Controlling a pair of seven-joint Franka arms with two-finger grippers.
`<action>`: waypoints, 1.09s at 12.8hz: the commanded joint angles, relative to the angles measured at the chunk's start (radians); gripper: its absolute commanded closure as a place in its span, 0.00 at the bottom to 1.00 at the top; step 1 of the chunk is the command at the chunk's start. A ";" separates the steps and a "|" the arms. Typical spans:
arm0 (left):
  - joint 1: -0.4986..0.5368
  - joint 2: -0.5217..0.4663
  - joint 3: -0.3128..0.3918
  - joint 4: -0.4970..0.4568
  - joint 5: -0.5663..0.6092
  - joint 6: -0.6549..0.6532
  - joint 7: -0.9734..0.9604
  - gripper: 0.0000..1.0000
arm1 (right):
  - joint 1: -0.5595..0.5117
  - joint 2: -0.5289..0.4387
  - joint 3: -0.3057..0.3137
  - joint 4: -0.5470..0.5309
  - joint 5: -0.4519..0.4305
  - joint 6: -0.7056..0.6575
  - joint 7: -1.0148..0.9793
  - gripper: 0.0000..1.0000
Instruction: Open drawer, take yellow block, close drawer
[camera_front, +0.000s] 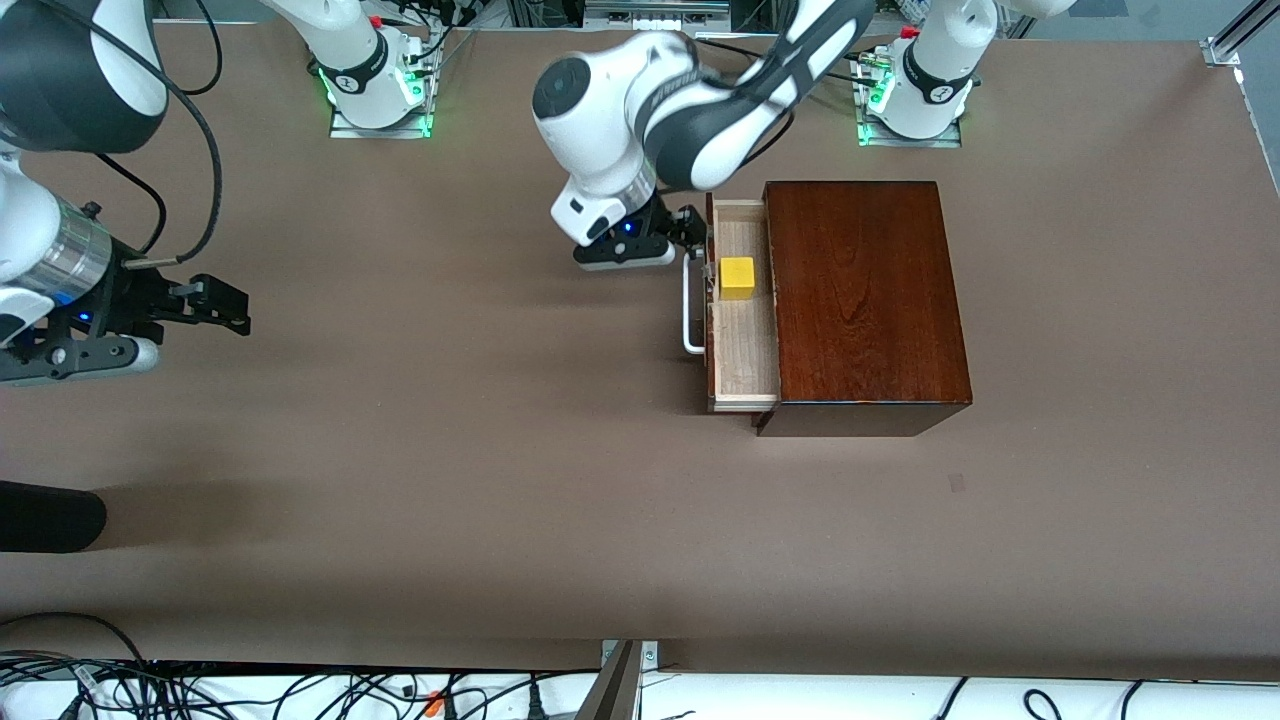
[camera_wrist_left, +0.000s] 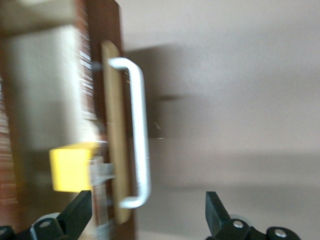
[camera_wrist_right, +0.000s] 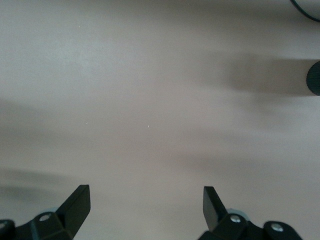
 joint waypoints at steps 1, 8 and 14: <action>0.049 -0.122 0.007 0.024 -0.014 -0.123 0.137 0.00 | -0.002 -0.008 0.002 -0.012 0.020 0.013 -0.002 0.00; 0.469 -0.329 0.012 0.003 -0.220 -0.215 0.626 0.00 | 0.032 -0.046 0.141 -0.011 0.101 0.051 0.008 0.00; 0.560 -0.562 0.278 -0.265 -0.350 -0.044 0.992 0.00 | 0.085 -0.014 0.327 -0.014 0.109 0.053 -0.068 0.00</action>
